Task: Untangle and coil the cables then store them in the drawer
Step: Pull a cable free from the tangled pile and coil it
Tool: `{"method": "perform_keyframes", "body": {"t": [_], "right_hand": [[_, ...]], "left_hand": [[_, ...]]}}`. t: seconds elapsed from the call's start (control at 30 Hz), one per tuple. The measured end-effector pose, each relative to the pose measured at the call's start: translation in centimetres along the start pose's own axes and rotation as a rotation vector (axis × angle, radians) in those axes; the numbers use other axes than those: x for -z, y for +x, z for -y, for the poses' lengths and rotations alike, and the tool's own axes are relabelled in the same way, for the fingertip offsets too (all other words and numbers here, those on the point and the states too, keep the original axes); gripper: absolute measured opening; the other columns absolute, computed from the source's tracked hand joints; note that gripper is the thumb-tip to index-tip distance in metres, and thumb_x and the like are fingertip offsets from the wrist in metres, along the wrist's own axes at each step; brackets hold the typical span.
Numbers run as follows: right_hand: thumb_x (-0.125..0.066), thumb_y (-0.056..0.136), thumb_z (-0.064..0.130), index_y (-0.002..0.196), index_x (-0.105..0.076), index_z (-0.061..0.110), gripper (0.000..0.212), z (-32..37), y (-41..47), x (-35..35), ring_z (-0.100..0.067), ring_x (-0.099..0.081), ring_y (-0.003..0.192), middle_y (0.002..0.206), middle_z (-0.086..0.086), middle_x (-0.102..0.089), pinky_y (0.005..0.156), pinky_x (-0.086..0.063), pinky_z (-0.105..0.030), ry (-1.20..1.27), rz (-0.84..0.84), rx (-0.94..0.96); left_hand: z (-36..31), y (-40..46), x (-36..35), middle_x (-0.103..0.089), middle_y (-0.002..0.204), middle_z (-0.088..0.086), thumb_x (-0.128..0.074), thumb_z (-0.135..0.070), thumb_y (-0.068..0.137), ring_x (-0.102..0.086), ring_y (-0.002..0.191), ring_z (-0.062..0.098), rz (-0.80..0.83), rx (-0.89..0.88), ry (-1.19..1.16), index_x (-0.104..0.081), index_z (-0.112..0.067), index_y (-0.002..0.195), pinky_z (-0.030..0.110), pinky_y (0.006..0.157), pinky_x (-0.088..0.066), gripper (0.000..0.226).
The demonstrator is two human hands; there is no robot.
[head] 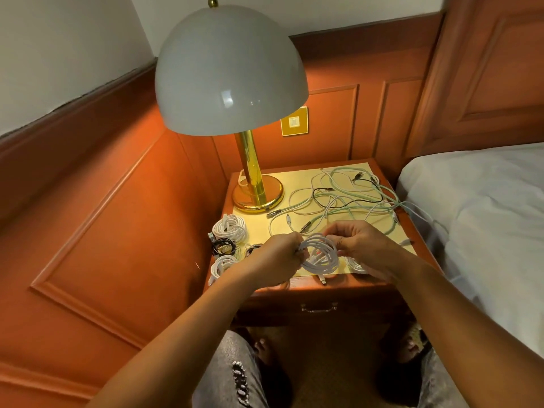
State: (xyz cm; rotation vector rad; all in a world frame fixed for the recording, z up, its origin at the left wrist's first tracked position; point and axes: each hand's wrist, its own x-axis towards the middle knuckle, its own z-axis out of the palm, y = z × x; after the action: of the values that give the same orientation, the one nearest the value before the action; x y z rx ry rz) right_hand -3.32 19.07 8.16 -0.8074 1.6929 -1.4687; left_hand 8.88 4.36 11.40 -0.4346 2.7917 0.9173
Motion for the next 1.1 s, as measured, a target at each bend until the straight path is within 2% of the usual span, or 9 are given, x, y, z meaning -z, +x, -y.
{"method": "perform_keyframes", "body": {"t": [0.27, 0.53, 0.6, 0.7, 0.8, 0.87, 0.93, 1.03, 1.1], "right_hand": [[-0.046, 0.099, 0.005, 0.103, -0.062, 0.0, 0.018, -1.0, -0.1, -0.3, -0.026, -0.058, 0.086, 0.095, -0.015, -0.062, 0.077, -0.05, -0.036, 0.293, -0.032, -0.087], [-0.047, 0.099, 0.004, 0.099, -0.062, 0.005, 0.015, -0.8, 0.1, -0.9, -0.026, -0.054, 0.075, 0.089, -0.015, -0.06, 0.063, -0.048, -0.033, 0.143, -0.136, -0.051], [-0.046, 0.101, 0.011, 0.103, -0.06, 0.008, 0.014, -1.0, 0.0, -0.9, -0.03, -0.054, 0.08, 0.093, -0.017, -0.06, 0.066, -0.048, -0.035, 0.164, -0.142, -0.046], [-0.056, 0.093, 0.042, 0.11, -0.06, 0.02, 0.028, -1.5, -0.9, -0.9, -0.036, -0.059, 0.101, 0.11, -0.014, -0.063, 0.074, -0.052, -0.042, 0.244, -0.06, -0.086], [-0.068, 0.089, 0.024, 0.12, -0.056, 0.03, 0.033, -2.2, -1.8, -1.9, -0.022, -0.063, 0.106, 0.114, -0.001, -0.062, 0.082, -0.058, -0.04, -0.031, -0.09, 0.015], [-0.059, 0.094, 0.007, 0.125, -0.054, 0.029, 0.039, -2.6, -1.9, -2.8, -0.014, -0.06, 0.107, 0.117, 0.005, -0.057, 0.082, -0.055, -0.022, -0.279, -0.273, 0.104], [-0.056, 0.095, 0.007, 0.132, -0.054, 0.023, 0.04, -2.6, -1.9, -3.2, -0.013, -0.054, 0.106, 0.118, 0.002, -0.05, 0.076, -0.046, -0.011, -0.452, -0.429, 0.121], [-0.057, 0.096, 0.017, 0.14, -0.046, 0.023, 0.046, -2.3, -2.2, -3.3, -0.013, -0.054, 0.091, 0.101, 0.002, -0.052, 0.072, -0.046, -0.021, -0.673, -0.459, 0.05], [-0.056, 0.097, 0.015, 0.144, -0.038, 0.024, 0.052, -1.9, -3.0, -3.0, -0.01, -0.054, 0.075, 0.086, 0.004, -0.054, 0.059, -0.04, -0.018, -0.792, -0.433, 0.037]], "left_hand": [[-0.5, 0.8, -1.3, -0.057, 0.096, 0.008, -0.044, -0.017, 0.101, -0.049, 0.075, 0.016, 0.022, 0.002, 0.115, -0.054, -0.012, 0.102, 0.03, 0.066, -0.041, 0.012], [-1.1, 1.7, -1.2, -0.05, 0.091, 0.002, -0.046, -0.01, 0.1, -0.039, 0.069, 0.008, -0.044, 0.012, 0.118, -0.054, -0.011, 0.102, 0.014, 0.053, -0.032, 0.008], [-0.9, 1.8, -1.2, -0.053, 0.09, 0.004, -0.047, -0.008, 0.098, -0.044, 0.073, 0.011, -0.068, 0.03, 0.075, -0.058, -0.009, 0.1, 0.016, 0.055, -0.033, 0.011], [-0.5, 2.0, -1.4, -0.059, 0.085, 0.01, -0.048, -0.009, 0.098, -0.051, 0.072, 0.018, -0.063, 0.08, -0.102, -0.06, -0.01, 0.091, 0.026, 0.061, -0.041, 0.013], [-0.3, 1.9, -1.5, -0.059, 0.077, 0.012, -0.051, -0.011, 0.098, -0.053, 0.068, 0.021, -0.031, 0.081, -0.302, -0.058, -0.011, 0.08, 0.03, 0.059, -0.041, 0.019], [0.0, 2.0, -1.6, -0.058, 0.074, 0.011, -0.05, -0.012, 0.098, -0.053, 0.067, 0.021, -0.024, 0.091, -0.369, -0.058, -0.012, 0.078, 0.031, 0.058, -0.041, 0.022], [0.0, 2.1, -1.7, -0.058, 0.073, 0.009, -0.05, -0.013, 0.099, -0.053, 0.066, 0.02, -0.02, 0.099, -0.395, -0.058, -0.012, 0.078, 0.029, 0.056, -0.041, 0.022], [0.2, 2.2, -1.8, -0.058, 0.072, 0.009, -0.052, -0.014, 0.099, -0.052, 0.063, 0.017, -0.024, 0.114, -0.409, -0.059, -0.012, 0.079, 0.028, 0.056, -0.041, 0.021], [0.9, 2.3, -1.6, -0.059, 0.074, 0.01, -0.05, -0.014, 0.099, -0.052, 0.063, 0.017, -0.077, 0.15, -0.405, -0.059, -0.011, 0.081, 0.029, 0.056, -0.041, 0.021]]}}
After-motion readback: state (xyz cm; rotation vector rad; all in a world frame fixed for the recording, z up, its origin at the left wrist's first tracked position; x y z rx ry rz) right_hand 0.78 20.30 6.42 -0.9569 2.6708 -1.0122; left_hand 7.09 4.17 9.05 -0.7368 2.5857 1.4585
